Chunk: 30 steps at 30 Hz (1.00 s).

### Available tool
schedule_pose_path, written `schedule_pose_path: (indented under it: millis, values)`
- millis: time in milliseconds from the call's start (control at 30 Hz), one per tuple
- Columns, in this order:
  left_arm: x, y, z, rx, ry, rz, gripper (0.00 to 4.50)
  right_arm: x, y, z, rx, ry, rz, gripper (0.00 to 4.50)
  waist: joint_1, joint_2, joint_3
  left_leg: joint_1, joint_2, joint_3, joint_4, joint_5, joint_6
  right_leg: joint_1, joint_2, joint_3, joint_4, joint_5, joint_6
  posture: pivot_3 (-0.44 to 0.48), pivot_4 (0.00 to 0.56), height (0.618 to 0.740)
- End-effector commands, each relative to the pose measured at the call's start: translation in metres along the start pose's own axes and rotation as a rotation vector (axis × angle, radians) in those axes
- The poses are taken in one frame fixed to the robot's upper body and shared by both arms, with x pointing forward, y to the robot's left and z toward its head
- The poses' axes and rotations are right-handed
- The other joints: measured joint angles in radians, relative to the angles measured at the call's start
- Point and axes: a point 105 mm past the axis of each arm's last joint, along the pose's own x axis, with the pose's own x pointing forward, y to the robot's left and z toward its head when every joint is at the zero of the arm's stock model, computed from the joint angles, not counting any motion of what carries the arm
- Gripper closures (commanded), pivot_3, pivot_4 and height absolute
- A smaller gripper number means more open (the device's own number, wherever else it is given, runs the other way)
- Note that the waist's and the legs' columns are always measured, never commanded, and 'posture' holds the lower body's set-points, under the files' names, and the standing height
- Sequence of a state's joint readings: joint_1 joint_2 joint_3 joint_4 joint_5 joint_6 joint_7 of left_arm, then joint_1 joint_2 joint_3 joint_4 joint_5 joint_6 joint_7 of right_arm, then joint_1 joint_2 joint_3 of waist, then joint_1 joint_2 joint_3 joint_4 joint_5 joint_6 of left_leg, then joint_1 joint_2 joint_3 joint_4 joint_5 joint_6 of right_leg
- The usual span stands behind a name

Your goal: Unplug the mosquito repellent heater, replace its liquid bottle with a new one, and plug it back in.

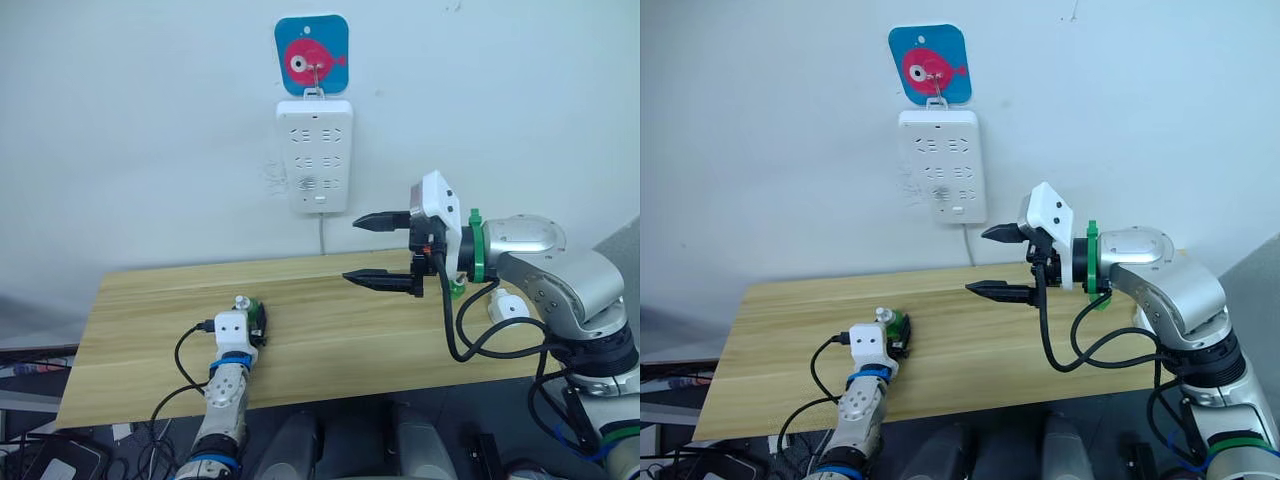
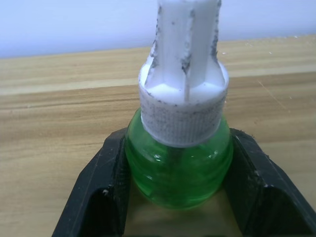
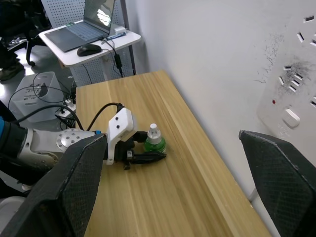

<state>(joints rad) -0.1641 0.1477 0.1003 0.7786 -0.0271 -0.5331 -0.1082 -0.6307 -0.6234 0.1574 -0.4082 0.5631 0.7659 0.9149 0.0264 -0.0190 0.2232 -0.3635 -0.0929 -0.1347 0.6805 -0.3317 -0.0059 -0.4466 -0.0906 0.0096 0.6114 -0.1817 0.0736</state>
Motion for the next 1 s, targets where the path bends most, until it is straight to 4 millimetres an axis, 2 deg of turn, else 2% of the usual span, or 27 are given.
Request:
schedule_pose_path:
  millis: [33,133,200,300,400,633,800,900,1000]
  values:
    - [0.007,-0.042,0.041,0.126,-0.11,-0.356,2.28,-0.011,0.001,-0.003,-0.031,-0.015,-0.043,0.0,0.005,0.0,0.002,-0.001,0.0,-0.001,0.0,0.0,0.0,0.0,0.0,-0.001,0.0,0.0,0.0,0.097,0.27,0.74]
    - [-0.004,-0.075,0.068,0.187,-0.138,-0.708,2.28,-0.011,0.006,-0.015,-0.024,-0.011,-0.061,0.0,0.005,0.0,0.002,-0.002,-0.001,-0.001,0.0,0.0,0.0,0.0,0.0,-0.002,0.0,0.0,0.0,0.097,0.26,0.74]
    - [-0.01,-0.087,0.081,0.203,-0.136,-0.853,2.28,-0.009,0.007,-0.019,-0.014,-0.017,-0.071,0.0,0.0,0.0,0.002,-0.001,-0.001,0.0,0.0,0.0,0.0,0.0,0.0,-0.001,0.001,0.0,0.0,0.093,0.253,0.74]
    - [-0.015,-0.113,0.113,0.196,-0.148,-1.093,2.28,-0.003,0.009,-0.031,0.008,-0.015,-0.105,0.0,-0.003,0.0,0.002,-0.001,0.0,0.0,0.0,0.0,0.0,-0.001,0.001,0.0,0.001,0.0,0.0,0.07,0.241,0.74]
    - [-0.02,-0.128,0.135,0.19,-0.159,-1.238,2.28,0.001,0.011,-0.04,0.022,-0.01,-0.137,0.0,-0.004,0.0,0.002,-0.001,0.0,0.0,0.0,0.0,-0.001,-0.001,0.002,-0.001,0.001,0.0,0.0,0.049,0.224,0.74]
    - [-0.011,-0.133,0.157,0.225,-0.174,-1.36,2.28,0.009,0.011,-0.046,0.052,-0.039,-0.22,0.0,-0.013,0.001,0.002,-0.001,0.0,0.002,0.0,0.001,-0.001,-0.003,0.002,0.0,0.001,0.0,0.0,-0.028,0.205,0.74]
    - [-0.006,-0.133,0.161,0.256,-0.177,-1.39,2.28,0.015,0.01,-0.044,0.085,-0.073,-0.254,0.0,-0.026,0.001,0.002,-0.001,0.0,0.002,0.0,0.001,-0.002,-0.003,0.002,0.0,0.001,0.0,0.0,-0.04,0.196,0.74]
    - [-0.005,-0.133,0.161,0.269,-0.18,-1.394,2.28,0.017,0.008,-0.044,0.09,-0.079,-0.26,0.62,-0.03,0.001,0.002,-0.002,0.0,0.002,0.0,0.001,-0.002,-0.003,0.002,0.0,0.0,0.0,0.0,-0.038,0.192,0.74]
    - [-0.006,-0.133,0.159,0.268,-0.181,-1.393,2.28,0.018,0.008,-0.045,0.08,-0.08,-0.248,1.73,-0.031,0.001,0.001,-0.002,0.0,0.002,0.0,0.001,-0.002,-0.003,0.002,0.0,0.001,0.0,0.0,-0.036,0.189,0.74]
